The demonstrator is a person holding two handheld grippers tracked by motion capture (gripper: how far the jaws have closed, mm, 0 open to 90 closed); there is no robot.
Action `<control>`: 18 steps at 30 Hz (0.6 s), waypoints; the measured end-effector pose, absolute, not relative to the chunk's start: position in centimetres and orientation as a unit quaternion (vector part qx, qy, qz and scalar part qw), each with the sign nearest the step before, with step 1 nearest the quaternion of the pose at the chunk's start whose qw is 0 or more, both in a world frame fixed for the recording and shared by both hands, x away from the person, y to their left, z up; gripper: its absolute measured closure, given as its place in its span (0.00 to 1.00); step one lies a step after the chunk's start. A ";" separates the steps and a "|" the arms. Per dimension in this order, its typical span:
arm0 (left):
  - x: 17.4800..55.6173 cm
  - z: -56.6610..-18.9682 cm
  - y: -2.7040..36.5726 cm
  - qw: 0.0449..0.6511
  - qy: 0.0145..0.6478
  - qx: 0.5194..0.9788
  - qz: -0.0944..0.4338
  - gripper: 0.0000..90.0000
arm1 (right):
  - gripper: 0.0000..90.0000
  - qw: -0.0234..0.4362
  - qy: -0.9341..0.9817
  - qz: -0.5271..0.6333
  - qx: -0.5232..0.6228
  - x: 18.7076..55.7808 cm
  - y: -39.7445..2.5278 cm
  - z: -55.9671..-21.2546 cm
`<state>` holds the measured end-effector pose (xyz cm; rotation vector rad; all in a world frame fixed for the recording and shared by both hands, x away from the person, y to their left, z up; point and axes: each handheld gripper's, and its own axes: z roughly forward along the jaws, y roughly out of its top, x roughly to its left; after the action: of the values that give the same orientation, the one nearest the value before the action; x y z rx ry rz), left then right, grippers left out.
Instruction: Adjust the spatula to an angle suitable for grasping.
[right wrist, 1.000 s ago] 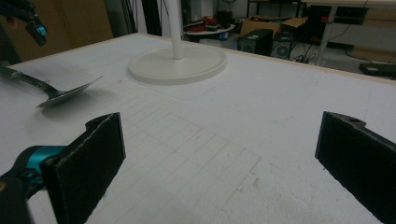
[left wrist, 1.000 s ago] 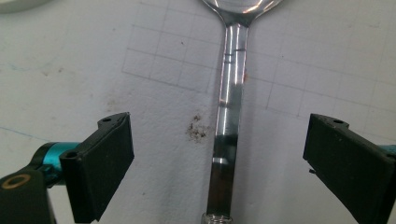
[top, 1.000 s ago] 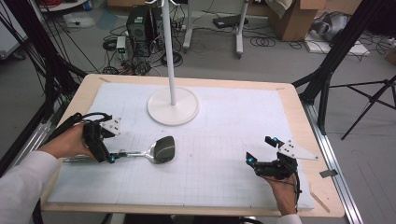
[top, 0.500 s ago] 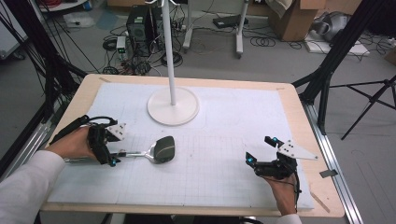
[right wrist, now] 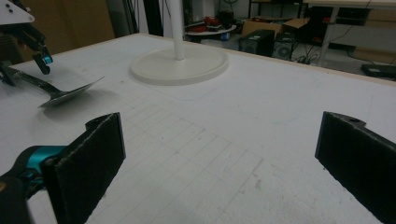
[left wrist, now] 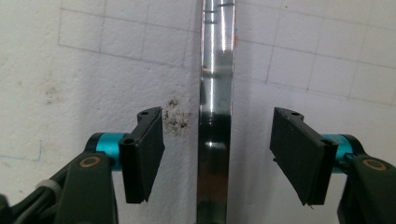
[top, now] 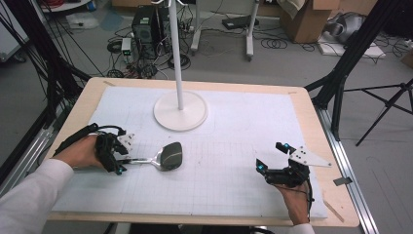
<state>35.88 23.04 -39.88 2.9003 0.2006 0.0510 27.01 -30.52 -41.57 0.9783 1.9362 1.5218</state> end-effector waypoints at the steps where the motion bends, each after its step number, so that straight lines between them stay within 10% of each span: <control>1: 35.9 -39.9 23.0 0.117 0.069 0.991 0.017 0.42 | 0.01 0.243 0.709 0.557 0.358 27.0 -30.5 -41.6; 18: 36.1 -40.1 22.8 0.122 0.070 0.990 0.013 0.56 | 0.01 0.242 0.710 0.556 0.358 27.1 -30.4 -41.6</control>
<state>36.08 22.76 -40.14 2.8889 0.2047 0.0375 27.05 -30.43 -41.63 0.9797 1.9410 1.5214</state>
